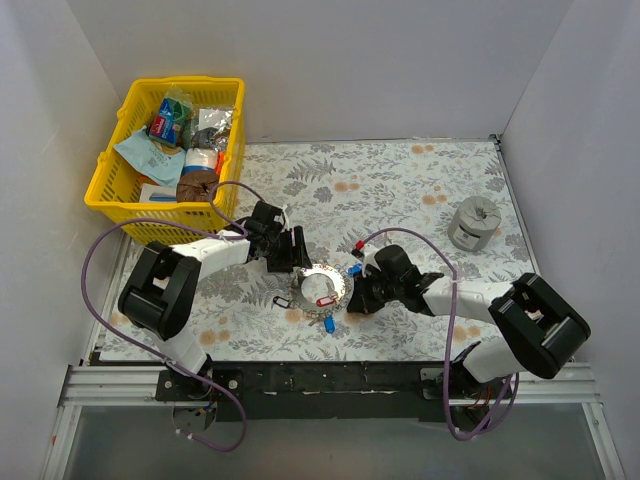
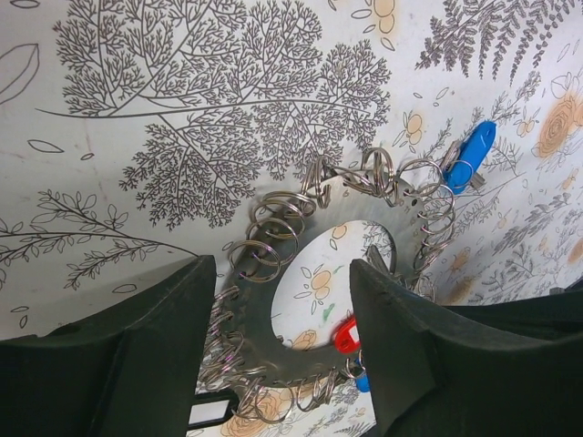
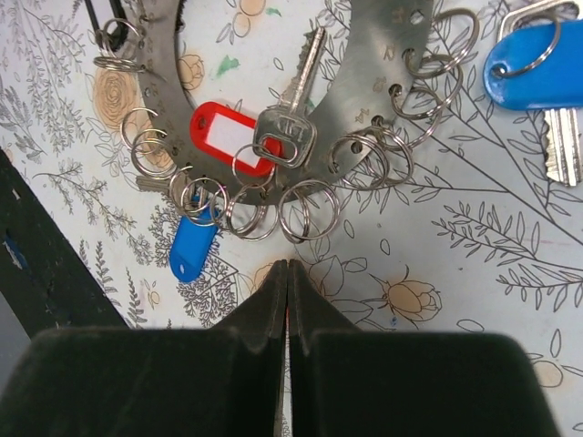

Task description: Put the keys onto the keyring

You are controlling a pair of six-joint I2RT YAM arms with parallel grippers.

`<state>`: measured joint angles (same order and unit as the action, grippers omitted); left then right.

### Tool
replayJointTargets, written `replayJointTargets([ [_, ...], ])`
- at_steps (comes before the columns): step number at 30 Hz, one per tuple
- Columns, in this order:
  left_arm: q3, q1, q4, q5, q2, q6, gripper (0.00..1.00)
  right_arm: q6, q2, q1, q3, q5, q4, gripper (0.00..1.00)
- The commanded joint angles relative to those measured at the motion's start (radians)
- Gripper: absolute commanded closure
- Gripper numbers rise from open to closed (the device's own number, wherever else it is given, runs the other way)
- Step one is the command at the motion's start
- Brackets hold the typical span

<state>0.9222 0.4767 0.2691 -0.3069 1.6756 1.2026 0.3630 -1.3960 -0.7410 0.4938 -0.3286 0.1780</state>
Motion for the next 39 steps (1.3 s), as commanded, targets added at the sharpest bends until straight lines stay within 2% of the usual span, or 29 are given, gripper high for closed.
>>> replayJointTargets([
  [1, -0.025, 0.005, -0.004, -0.018, -0.054, 0.000, 0.42, 0.039, -0.056, -0.003, 0.049, -0.015, 0.069, 0.99],
  [4, -0.046, 0.005, -0.005, -0.020, -0.073, 0.005, 0.46, 0.060, -0.084, 0.002, 0.068, 0.002, 0.081, 0.99],
  [15, -0.125, 0.008, 0.010, -0.009, -0.152, 0.029, 0.48, 0.039, -0.219, 0.084, 0.227, -0.053, 0.087, 0.99],
  [27, -0.126, 0.014, -0.002, -0.043, -0.163, 0.058, 0.48, 0.045, -0.311, 0.091, 0.253, -0.145, 0.130, 0.99],
  [39, -0.175, 0.065, -0.025, -0.041, -0.172, 0.104, 0.48, -0.028, -0.474, 0.091, 0.433, -0.145, 0.080, 0.99],
])
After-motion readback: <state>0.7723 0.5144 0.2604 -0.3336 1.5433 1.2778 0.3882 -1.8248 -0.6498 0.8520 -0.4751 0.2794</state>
